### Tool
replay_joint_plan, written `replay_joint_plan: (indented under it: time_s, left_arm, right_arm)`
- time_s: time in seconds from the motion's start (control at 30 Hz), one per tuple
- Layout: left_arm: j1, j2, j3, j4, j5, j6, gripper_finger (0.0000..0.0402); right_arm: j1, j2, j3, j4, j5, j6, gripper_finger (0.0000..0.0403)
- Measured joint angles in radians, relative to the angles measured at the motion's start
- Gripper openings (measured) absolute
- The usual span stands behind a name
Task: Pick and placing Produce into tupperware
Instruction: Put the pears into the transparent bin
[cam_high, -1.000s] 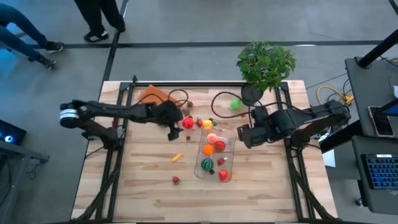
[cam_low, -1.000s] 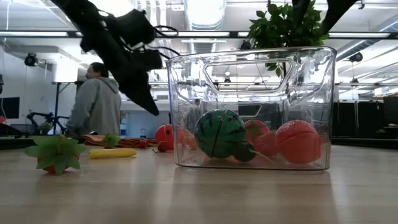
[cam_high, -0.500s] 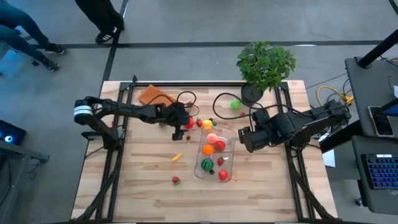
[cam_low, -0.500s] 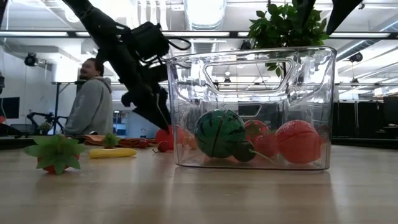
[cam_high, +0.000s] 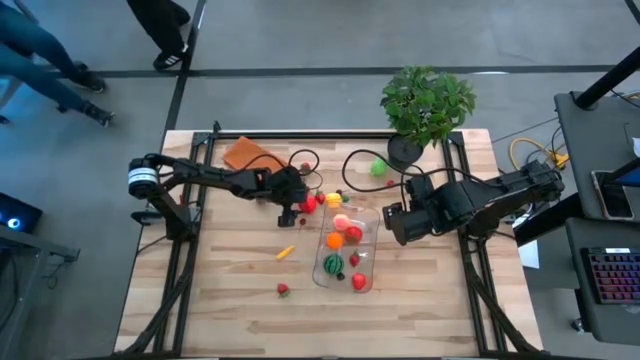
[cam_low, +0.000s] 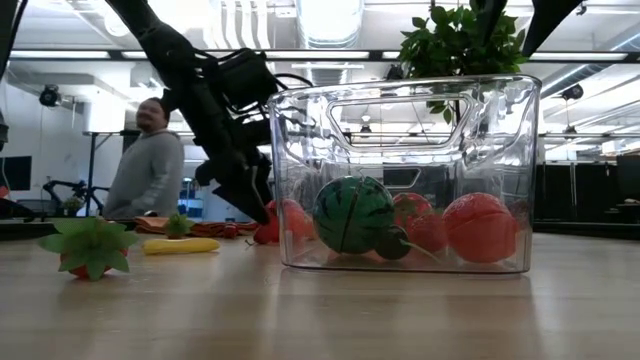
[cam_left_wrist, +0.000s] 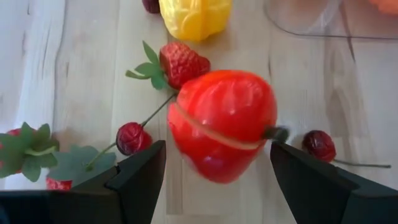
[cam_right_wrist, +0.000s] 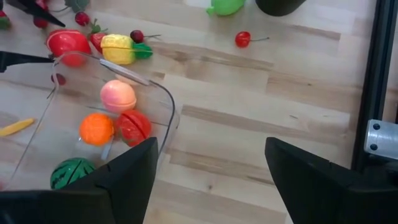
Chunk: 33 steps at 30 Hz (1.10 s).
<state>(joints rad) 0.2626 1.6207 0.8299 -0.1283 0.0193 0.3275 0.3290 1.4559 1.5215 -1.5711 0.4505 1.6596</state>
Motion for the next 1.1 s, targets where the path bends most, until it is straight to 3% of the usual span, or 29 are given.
replay_joint_plan:
  time_s: [0.53,1.1]
  left_arm:
    - [-0.001,0.060,0.005,0.103,-0.007,-0.034,0.0274]
    - [-0.002,0.073,0.016,0.105,-0.021,-0.031,0.0273]
  right_arm:
    - [0.000,0.000,0.000,0.000,0.022,0.009,0.0289]
    - [0.000,0.000,0.000,0.000,0.022,0.016,0.0288]
